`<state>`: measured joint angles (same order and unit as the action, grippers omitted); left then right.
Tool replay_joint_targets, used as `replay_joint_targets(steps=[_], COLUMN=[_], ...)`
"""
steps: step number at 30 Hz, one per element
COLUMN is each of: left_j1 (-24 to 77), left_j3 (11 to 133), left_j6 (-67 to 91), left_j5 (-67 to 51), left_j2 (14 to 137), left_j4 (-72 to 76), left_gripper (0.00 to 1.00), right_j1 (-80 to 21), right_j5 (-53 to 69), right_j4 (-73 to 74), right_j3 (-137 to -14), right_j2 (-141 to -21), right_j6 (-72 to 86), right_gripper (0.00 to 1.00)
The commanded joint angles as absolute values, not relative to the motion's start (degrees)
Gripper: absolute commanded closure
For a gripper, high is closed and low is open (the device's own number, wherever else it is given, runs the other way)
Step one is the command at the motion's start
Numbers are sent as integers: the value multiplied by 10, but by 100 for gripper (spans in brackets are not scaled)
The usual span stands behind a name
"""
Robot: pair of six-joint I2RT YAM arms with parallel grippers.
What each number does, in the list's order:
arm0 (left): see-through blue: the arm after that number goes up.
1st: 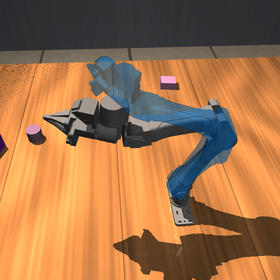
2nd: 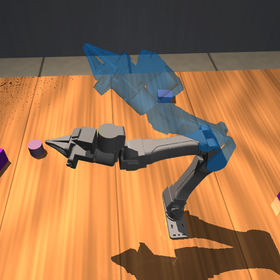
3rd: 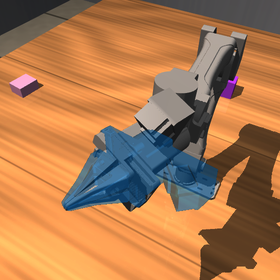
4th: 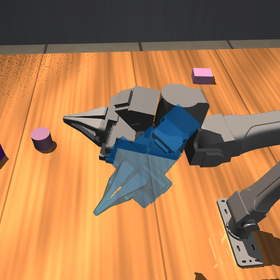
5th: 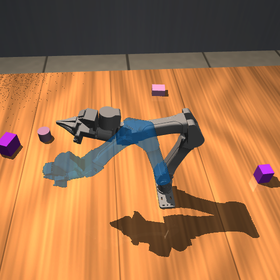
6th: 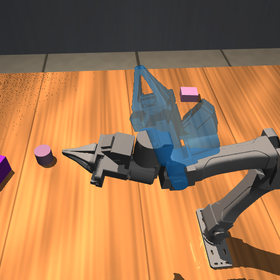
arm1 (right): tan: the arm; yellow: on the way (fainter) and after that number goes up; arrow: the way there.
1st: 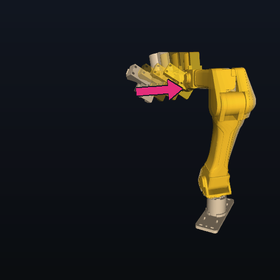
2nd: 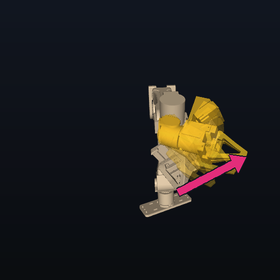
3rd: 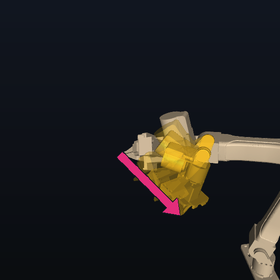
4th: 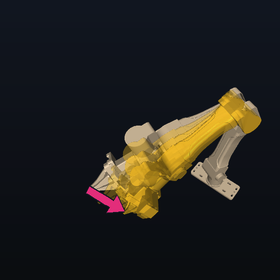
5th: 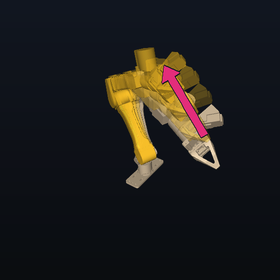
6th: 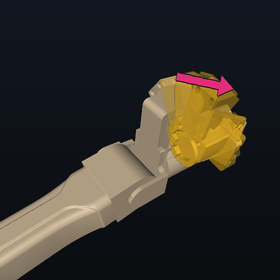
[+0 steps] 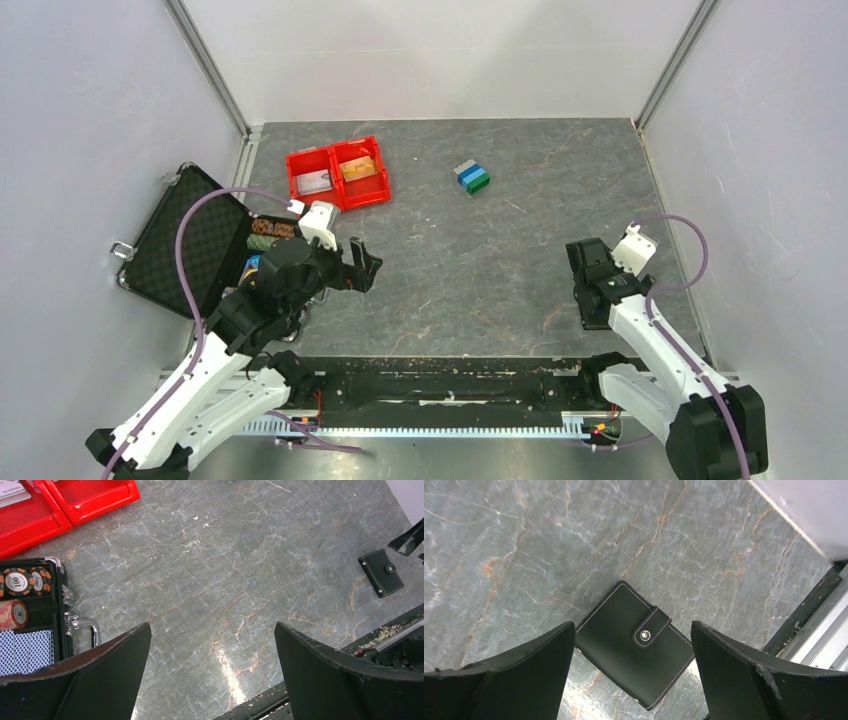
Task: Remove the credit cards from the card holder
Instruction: Move the card holder to the center of the board.
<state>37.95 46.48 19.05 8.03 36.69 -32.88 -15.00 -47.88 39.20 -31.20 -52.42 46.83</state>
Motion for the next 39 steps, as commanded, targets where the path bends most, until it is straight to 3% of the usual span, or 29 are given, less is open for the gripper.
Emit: replay_joint_targets(steps=[1,11,18,29,39], left_j1=[377,377,377,377,377], left_j3=[463,463,462,460,461], left_j6=[202,202,204,203,202], left_j5=[90,85,74,77,77], left_j2=[362,359,354,350,354], left_j4=[-312,-313,-308,-305,-304], left_gripper=[0,0,0,0,0], right_j1=[-126,-101,-101,-114,-206], right_j5=[-430,-348,-250,-122,-126], right_j4=[333,271,236,185,179], right_j3=[-287,-236,-233,-211,-223], right_j2=[-541,-556,-585,-588,-592], right_j6=[452,412,324,289,313], right_gripper=[10,3,3,17,24])
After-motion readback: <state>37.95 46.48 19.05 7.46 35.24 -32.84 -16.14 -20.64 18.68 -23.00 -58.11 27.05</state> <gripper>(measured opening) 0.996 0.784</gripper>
